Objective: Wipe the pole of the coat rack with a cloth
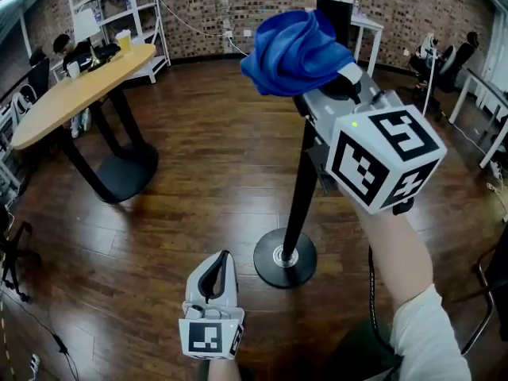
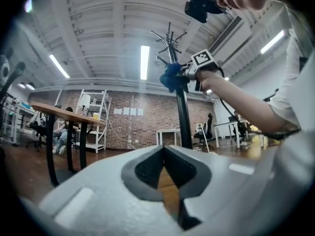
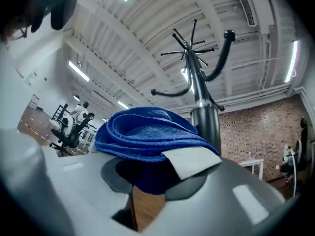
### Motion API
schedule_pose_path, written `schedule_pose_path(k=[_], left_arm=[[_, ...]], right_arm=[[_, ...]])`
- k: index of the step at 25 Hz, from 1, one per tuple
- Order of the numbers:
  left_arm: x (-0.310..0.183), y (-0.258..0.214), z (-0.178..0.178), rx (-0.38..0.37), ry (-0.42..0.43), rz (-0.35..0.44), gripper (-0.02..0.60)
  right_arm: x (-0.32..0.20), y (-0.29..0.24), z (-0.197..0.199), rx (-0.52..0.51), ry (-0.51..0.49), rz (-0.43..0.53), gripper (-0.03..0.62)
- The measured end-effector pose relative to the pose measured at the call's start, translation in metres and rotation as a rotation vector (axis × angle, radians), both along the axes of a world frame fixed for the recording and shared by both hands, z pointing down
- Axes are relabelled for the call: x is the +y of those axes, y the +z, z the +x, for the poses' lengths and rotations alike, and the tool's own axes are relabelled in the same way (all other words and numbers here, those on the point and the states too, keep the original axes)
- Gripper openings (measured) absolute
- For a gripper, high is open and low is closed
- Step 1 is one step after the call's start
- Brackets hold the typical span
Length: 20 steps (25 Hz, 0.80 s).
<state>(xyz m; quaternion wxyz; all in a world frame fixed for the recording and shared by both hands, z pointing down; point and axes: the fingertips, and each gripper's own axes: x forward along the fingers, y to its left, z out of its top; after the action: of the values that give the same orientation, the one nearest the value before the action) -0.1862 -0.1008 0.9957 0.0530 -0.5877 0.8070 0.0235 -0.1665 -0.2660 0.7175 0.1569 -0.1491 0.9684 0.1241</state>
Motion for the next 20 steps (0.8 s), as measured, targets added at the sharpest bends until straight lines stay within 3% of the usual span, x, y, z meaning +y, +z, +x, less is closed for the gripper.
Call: schedule_pose_path(k=[3, 5, 9, 11, 12, 14, 16, 18, 20], left_arm=[[0.003, -0.010, 0.000, -0.013, -0.018, 0.015, 0.002], [0.004, -0.015, -0.005, -0.024, -0.032, 0.032, 0.002], [0.008, -0.012, -0.010, -0.029, -0.053, 0.042, 0.002], [0.009, -0.009, -0.009, -0.035, -0.055, 0.039, 0.002], [0.009, -0.006, -0.009, -0.038, -0.052, 0.031, 0.002], [0.007, 0.007, -0.010, -0.036, -0.046, 0.003, 0.002], [0.002, 0.021, -0.014, -0.022, -0.040, -0.025, 0.002], [-0.005, 0.026, -0.020, -0.012, -0.032, -0.060, 0.002], [-0.016, 0.005, -0.027, 0.000, -0.031, -0.073, 0.002]], right_arm=[[-0.012, 0.125, -0.016, 0.109, 0.014, -0.082, 0.107], [-0.021, 0.272, -0.033, 0.247, 0.041, -0.178, 0.105], [-0.024, 0.625, -0.031, 0.658, 0.121, -0.417, 0.098], [-0.017, 0.740, -0.008, 0.807, 0.172, -0.529, 0.097], [-0.011, 0.772, 0.001, 0.833, 0.183, -0.595, 0.097], [-0.003, 0.782, -0.003, 0.801, 0.158, -0.666, 0.097], [-0.001, 0.726, -0.029, 0.695, 0.097, -0.625, 0.097], [0.006, 0.599, -0.055, 0.520, 0.017, -0.506, 0.097], [0.021, 0.414, -0.053, 0.294, -0.049, -0.351, 0.097]])
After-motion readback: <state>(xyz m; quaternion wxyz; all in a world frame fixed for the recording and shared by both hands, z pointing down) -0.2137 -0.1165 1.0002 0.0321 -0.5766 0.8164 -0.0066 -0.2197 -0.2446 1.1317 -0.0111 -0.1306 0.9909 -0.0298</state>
